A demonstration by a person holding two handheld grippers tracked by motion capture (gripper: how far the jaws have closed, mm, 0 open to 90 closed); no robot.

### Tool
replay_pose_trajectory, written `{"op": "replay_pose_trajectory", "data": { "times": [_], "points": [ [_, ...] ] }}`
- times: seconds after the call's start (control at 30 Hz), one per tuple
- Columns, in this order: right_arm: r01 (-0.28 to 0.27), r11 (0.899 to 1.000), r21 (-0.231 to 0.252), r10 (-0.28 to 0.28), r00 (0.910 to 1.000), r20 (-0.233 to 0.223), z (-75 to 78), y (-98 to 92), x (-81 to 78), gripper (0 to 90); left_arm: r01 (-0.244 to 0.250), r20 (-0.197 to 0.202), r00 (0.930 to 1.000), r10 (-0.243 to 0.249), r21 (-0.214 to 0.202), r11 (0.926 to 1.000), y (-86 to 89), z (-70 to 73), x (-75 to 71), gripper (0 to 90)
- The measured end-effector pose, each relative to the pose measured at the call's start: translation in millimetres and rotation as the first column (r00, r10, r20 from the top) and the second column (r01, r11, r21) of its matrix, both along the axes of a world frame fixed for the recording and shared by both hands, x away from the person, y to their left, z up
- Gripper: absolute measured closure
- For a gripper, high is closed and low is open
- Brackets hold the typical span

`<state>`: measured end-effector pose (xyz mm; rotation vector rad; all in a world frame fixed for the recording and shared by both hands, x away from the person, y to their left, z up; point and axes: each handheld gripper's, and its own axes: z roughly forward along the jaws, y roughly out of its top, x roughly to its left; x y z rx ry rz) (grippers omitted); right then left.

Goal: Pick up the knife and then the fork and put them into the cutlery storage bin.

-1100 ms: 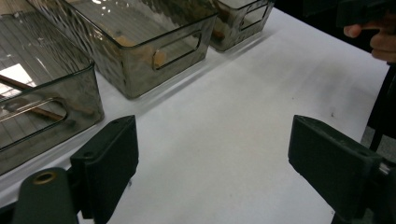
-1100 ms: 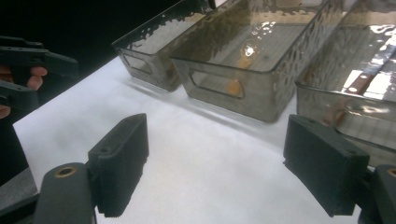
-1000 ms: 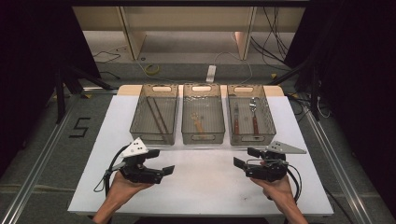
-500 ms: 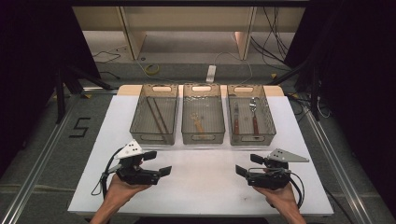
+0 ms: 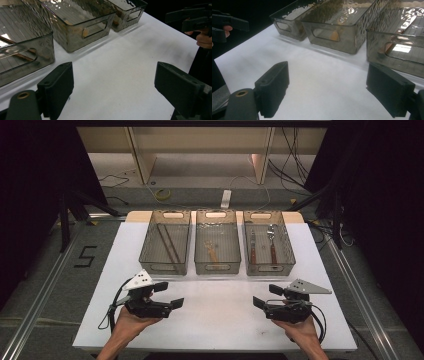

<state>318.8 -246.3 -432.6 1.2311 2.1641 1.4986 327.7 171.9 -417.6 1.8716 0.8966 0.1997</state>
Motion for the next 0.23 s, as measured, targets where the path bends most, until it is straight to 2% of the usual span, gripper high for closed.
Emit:
{"op": "replay_pose_trajectory", "data": {
  "times": [0.23],
  "points": [
    [-0.002, 1.000, 0.007, 0.002, 1.0000, -0.007, -0.2, -0.4, 0.6, 19.3, -0.003, 0.002, 1.0000, 0.003, -0.001, 1.0000, 0.4, 0.3, 0.4, 15.3]
  ]
}}
